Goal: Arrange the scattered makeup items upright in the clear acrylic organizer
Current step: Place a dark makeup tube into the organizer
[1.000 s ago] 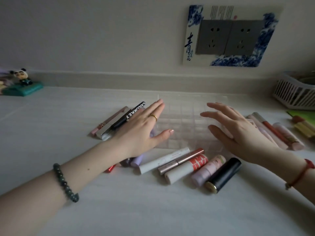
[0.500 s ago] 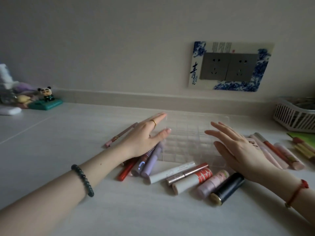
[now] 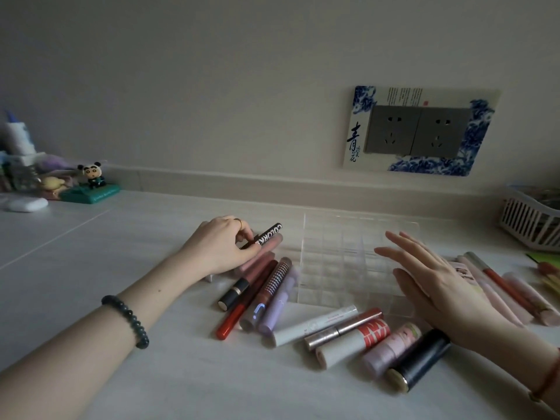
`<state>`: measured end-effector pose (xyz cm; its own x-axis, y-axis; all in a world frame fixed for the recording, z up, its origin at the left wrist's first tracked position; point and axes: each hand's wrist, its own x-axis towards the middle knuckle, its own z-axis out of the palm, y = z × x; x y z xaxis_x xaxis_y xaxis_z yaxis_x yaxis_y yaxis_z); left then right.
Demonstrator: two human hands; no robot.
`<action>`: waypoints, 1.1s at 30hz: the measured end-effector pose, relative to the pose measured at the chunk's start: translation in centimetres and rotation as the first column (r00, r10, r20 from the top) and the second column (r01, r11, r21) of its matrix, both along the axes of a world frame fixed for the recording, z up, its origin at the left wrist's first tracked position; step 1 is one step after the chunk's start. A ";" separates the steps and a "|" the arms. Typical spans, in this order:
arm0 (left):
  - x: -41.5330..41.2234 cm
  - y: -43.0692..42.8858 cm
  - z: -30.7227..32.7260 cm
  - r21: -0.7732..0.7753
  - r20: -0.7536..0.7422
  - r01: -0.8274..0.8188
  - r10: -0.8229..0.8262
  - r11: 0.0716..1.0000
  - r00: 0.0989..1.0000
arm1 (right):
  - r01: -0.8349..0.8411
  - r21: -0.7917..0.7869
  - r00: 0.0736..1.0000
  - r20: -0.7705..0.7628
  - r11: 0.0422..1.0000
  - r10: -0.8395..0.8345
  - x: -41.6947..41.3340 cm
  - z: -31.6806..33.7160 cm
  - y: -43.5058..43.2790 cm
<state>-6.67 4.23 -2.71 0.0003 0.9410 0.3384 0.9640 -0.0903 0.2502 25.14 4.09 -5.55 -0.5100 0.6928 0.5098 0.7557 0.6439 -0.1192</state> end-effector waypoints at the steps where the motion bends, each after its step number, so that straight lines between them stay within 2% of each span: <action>1: 0.0 0.0 0.0 -0.001 0.002 -0.001 0.001 1.000 1.000 | 0.002 -0.008 1.000 -0.002 1.000 -0.002 0.0 0.0 0.0; 10: 0.5 0.0 -0.2 -0.021 0.089 -0.035 0.037 0.999 0.995 | 0.003 -0.015 1.000 -0.004 1.000 -0.003 0.0 0.1 -0.1; 16: 0.0 0.3 0.4 0.030 0.039 -0.041 0.040 0.999 0.998 | 0.003 -0.039 1.000 0.002 0.999 -0.003 0.0 0.4 -0.3; 18: -0.6 0.3 1.3 0.033 0.076 -0.010 0.007 0.999 0.997 | -0.003 -0.046 1.000 -0.007 0.999 0.003 -0.1 0.6 -0.6; 21: -1.0 0.5 4.1 0.119 0.148 0.080 -0.097 0.990 0.984 | -0.026 -0.055 0.999 -0.038 0.998 0.024 -0.7 2.1 -0.4; 24: -0.9 0.7 7.7 0.276 0.203 0.087 -0.146 0.957 0.968 | -0.071 0.041 0.987 -0.142 0.997 0.076 -2.5 5.5 0.3; 26: -0.3 1.2 9.5 0.346 0.303 0.086 -0.198 0.934 0.932 | -0.089 0.064 0.963 -0.249 0.994 0.103 -4.3 8.3 0.9; 29: 1.4 2.2 10.5 0.393 0.532 0.126 -0.337 0.911 0.777 | -0.124 0.027 0.902 -0.414 0.992 0.124 -7.1 11.2 1.8; 33: 3.7 3.5 9.7 0.400 0.633 0.189 -0.419 0.897 0.651 | -0.182 -0.109 0.876 -0.469 0.977 0.111 -9.8 11.4 2.9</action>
<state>-2.93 7.71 7.00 -0.0706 0.7961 0.6010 0.4266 -0.5205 0.7396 15.38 7.04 5.89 -0.3454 0.7129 0.6103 0.4914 0.6914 -0.5296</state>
